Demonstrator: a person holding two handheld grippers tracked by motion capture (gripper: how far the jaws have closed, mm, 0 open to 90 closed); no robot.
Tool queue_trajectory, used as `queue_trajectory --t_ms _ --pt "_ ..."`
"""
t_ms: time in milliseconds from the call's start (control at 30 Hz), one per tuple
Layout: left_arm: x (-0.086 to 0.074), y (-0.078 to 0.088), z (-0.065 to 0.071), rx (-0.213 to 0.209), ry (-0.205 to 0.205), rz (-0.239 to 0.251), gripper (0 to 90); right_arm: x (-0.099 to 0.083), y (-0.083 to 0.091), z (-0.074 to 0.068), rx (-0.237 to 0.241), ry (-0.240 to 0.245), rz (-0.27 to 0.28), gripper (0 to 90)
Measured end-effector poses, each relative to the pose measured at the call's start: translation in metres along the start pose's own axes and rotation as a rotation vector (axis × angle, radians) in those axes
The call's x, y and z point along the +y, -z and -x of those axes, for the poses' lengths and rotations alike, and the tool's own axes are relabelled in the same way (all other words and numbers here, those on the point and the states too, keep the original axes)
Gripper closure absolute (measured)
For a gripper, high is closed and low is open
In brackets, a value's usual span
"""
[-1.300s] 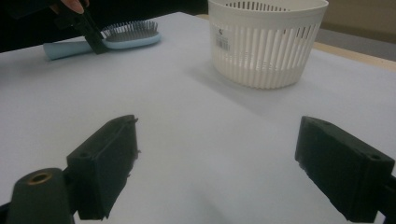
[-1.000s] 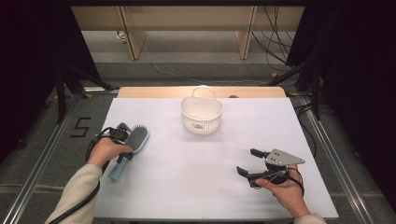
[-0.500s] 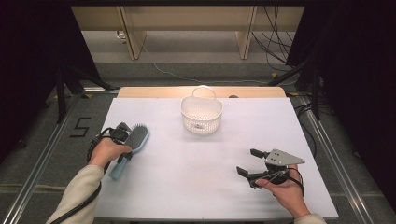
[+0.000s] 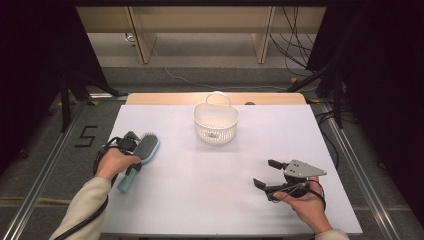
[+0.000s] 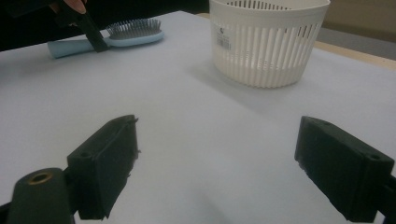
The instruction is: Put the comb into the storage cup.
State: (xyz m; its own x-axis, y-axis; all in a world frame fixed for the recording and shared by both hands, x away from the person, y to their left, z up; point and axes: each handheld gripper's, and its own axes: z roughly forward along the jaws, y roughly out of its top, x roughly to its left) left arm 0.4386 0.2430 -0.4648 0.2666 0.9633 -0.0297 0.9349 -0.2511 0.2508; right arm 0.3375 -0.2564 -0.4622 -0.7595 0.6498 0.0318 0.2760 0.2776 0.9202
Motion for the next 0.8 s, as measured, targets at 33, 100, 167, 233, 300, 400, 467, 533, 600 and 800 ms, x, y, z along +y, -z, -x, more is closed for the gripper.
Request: queue_trajectory --t_ms 33,100,167,233,300,400,467,533,600,800 --pt "-0.0001 0.0000 0.0001 0.001 0.000 0.001 69.6 0.0000 0.0001 0.0000 0.000 0.001 0.000 14.2" --pt "-0.0003 0.0001 0.0000 0.001 -0.002 0.002 69.6 0.0000 0.0000 0.0000 0.001 0.000 0.000 14.2" --pt "-0.0006 0.0000 0.0002 0.001 -0.002 0.005 69.6 0.0000 0.0001 0.0000 0.000 0.001 0.000 14.2" --pt "-0.0008 0.0001 0.0003 0.002 -0.005 0.006 69.7 0.0000 0.0002 0.0001 0.001 0.001 -0.001 14.2" --pt "-0.0009 0.0001 0.0002 0.001 -0.003 0.009 69.7 0.0000 0.0002 0.0001 0.001 0.001 -0.001 14.2" --pt "-0.0014 0.0001 -0.0005 -0.002 -0.003 0.018 69.7 0.0001 0.0004 0.0000 0.000 0.002 0.001 14.2" --pt "-0.0015 0.0002 -0.0009 -0.004 -0.004 0.021 69.7 0.0000 0.0004 0.0002 0.001 0.001 0.000 14.2" --pt "-0.0016 0.0002 -0.0011 -0.006 -0.008 0.023 69.7 0.0001 0.0003 0.0001 0.001 0.001 0.001 14.2" --pt "-0.0017 0.0001 -0.0013 -0.004 -0.016 0.027 69.7 0.0001 0.0003 0.0001 0.001 0.001 0.001 14.2" --pt "-0.0017 0.0005 -0.0023 0.016 -0.021 0.046 69.7 0.0001 0.0005 0.0001 0.001 0.001 0.002 14.2"
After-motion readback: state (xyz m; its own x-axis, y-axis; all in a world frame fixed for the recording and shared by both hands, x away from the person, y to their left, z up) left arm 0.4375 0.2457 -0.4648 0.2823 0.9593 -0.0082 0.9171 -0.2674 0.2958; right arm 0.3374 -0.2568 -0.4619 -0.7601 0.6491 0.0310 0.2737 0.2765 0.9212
